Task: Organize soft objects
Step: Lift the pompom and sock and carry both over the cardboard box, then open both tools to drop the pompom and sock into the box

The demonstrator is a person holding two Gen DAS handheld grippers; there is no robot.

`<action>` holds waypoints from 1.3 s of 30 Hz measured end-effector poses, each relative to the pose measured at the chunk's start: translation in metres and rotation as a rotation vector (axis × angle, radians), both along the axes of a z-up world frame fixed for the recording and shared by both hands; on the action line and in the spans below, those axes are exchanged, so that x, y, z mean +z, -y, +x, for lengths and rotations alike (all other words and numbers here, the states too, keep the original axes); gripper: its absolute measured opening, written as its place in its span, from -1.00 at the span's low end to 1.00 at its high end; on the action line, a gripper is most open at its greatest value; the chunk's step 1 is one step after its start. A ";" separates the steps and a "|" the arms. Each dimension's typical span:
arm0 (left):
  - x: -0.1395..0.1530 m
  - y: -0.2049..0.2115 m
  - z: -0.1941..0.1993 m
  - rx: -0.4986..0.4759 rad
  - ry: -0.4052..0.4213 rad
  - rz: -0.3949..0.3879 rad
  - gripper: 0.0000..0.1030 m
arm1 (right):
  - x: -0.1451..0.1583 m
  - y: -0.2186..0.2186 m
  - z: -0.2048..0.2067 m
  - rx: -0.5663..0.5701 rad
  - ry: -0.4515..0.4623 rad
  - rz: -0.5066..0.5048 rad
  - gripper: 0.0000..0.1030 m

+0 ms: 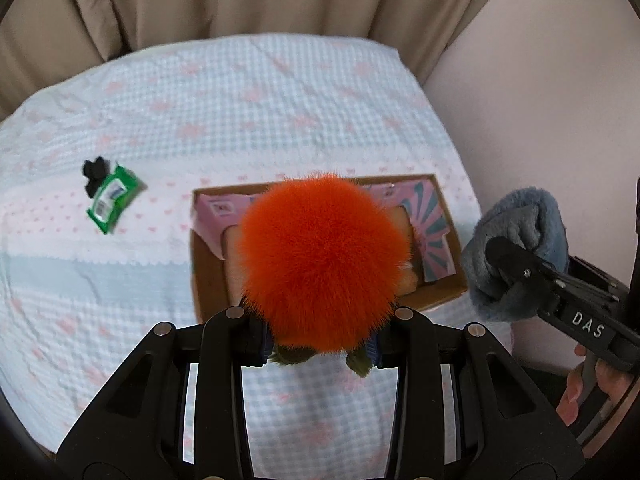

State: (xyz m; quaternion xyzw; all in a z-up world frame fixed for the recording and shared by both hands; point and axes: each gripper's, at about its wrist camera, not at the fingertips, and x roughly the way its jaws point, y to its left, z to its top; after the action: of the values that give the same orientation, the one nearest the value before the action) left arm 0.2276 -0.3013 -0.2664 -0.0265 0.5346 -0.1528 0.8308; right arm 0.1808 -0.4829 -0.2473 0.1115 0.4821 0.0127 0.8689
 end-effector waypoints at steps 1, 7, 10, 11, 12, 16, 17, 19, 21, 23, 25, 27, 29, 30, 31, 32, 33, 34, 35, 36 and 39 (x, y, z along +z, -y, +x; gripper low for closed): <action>-0.008 0.005 0.005 -0.009 -0.012 0.010 -0.40 | -0.005 0.002 0.005 0.000 -0.011 0.005 0.02; -0.052 0.030 0.027 -0.060 -0.099 0.041 -0.40 | -0.044 0.016 0.040 -0.029 -0.086 0.030 0.06; -0.070 0.036 0.034 -0.078 -0.136 0.054 -0.40 | -0.058 0.022 0.055 -0.053 -0.122 0.043 0.08; -0.075 0.038 0.036 -0.083 -0.148 0.053 -0.40 | -0.061 0.022 0.059 -0.056 -0.130 0.044 0.08; -0.079 0.039 0.038 -0.087 -0.160 0.054 -0.40 | -0.065 0.023 0.063 -0.057 -0.144 0.049 0.10; -0.092 0.043 0.045 -0.099 -0.184 0.075 -0.18 | -0.080 0.023 0.079 -0.056 -0.187 0.056 0.28; -0.091 0.043 0.046 -0.100 -0.182 0.075 0.32 | -0.083 0.023 0.082 -0.056 -0.191 0.062 0.34; -0.090 0.044 0.047 -0.107 -0.178 0.079 0.98 | -0.085 0.023 0.084 -0.056 -0.184 0.078 0.78; -0.088 0.043 0.045 -0.121 -0.161 0.088 1.00 | -0.084 0.023 0.085 -0.055 -0.159 0.073 0.98; -0.089 0.041 0.044 -0.125 -0.167 0.098 1.00 | -0.081 0.022 0.083 -0.057 -0.133 0.058 0.98; -0.090 0.037 0.043 -0.121 -0.170 0.098 1.00 | -0.081 0.022 0.082 -0.057 -0.124 0.068 0.99; -0.088 0.033 0.042 -0.112 -0.172 0.094 0.99 | -0.080 0.021 0.079 -0.052 -0.121 0.064 0.99; -0.084 0.028 0.039 -0.102 -0.170 0.087 0.99 | -0.078 0.019 0.077 -0.044 -0.117 0.056 0.99; -0.082 0.027 0.037 -0.098 -0.166 0.085 1.00 | -0.075 0.017 0.075 -0.039 -0.112 0.052 0.99; -0.079 0.025 0.035 -0.095 -0.162 0.084 1.00 | -0.073 0.016 0.073 -0.037 -0.108 0.050 0.99; -0.076 0.024 0.034 -0.093 -0.157 0.085 1.00 | -0.070 0.014 0.072 -0.035 -0.103 0.048 0.99; -0.073 0.023 0.032 -0.092 -0.151 0.087 1.00 | -0.067 0.013 0.070 -0.033 -0.097 0.047 0.99; -0.068 0.021 0.029 -0.091 -0.143 0.089 1.00 | -0.063 0.012 0.068 -0.030 -0.091 0.046 0.99; -0.065 0.020 0.028 -0.091 -0.138 0.089 1.00 | -0.060 0.011 0.067 -0.028 -0.086 0.045 0.99; -0.061 0.018 0.026 -0.089 -0.133 0.086 1.00 | -0.056 0.010 0.065 -0.025 -0.080 0.044 0.99; -0.043 0.012 0.017 -0.078 -0.104 0.078 1.00 | -0.040 0.005 0.056 -0.015 -0.063 0.043 0.99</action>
State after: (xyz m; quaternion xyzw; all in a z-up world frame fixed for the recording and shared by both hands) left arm 0.2449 -0.3129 -0.3097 0.0188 0.5831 -0.1626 0.7958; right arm 0.2365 -0.4883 -0.2872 0.1342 0.5079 0.0131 0.8508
